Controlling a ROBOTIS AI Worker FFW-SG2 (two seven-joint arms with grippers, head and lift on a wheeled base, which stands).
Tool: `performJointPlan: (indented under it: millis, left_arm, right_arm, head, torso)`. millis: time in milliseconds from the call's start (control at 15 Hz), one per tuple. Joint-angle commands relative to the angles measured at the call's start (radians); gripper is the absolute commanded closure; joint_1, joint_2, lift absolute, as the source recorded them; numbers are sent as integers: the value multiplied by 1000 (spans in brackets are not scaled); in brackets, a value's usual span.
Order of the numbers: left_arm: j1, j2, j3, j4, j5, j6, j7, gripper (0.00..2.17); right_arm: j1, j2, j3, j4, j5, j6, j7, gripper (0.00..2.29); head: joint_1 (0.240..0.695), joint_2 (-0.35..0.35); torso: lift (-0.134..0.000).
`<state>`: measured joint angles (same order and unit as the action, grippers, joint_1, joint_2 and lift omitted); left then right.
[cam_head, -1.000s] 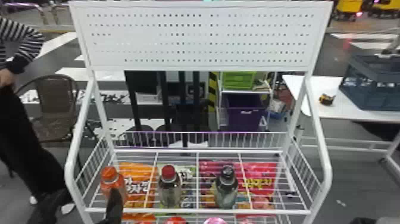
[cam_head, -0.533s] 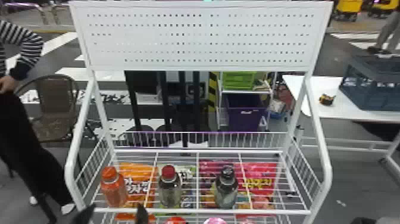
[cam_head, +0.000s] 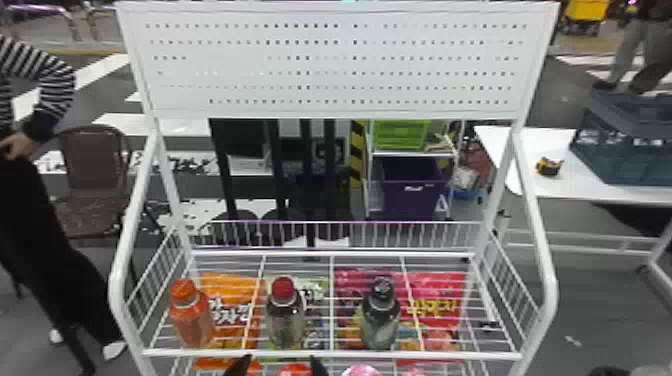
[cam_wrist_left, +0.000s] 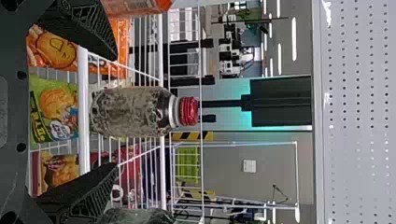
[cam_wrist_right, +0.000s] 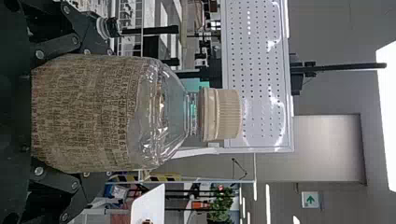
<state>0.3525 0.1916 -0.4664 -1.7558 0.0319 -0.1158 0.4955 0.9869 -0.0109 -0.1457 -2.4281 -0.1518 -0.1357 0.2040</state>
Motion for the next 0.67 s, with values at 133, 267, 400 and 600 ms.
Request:
performJointPlan:
  millis: [133,267,400,600]
  left_arm:
    - [-118,-37,-41,128,36,-8,-2,83]
    - [-167,-61,-41,202,46,-8,0,83]
    - [-196,-75,-41,254,48,-35,9,83]
    - [-231,-84,-37,317,48,-109,41,83]
  right_arm:
    - [1,0,1,3,0,-3,0,836]
    - [9,0,0,0,0,-12,0,836]
    - [19,-1,0,-5,0,-31,0,836]
    - [32,-1,-8,-5,-3,-52,0,836]
  head:
    - [499,0]
    - [499,0]
    - [499,0]
    - [499,0]
  torso:
    - [0]
    - [0]
    - [0]
    - [0]
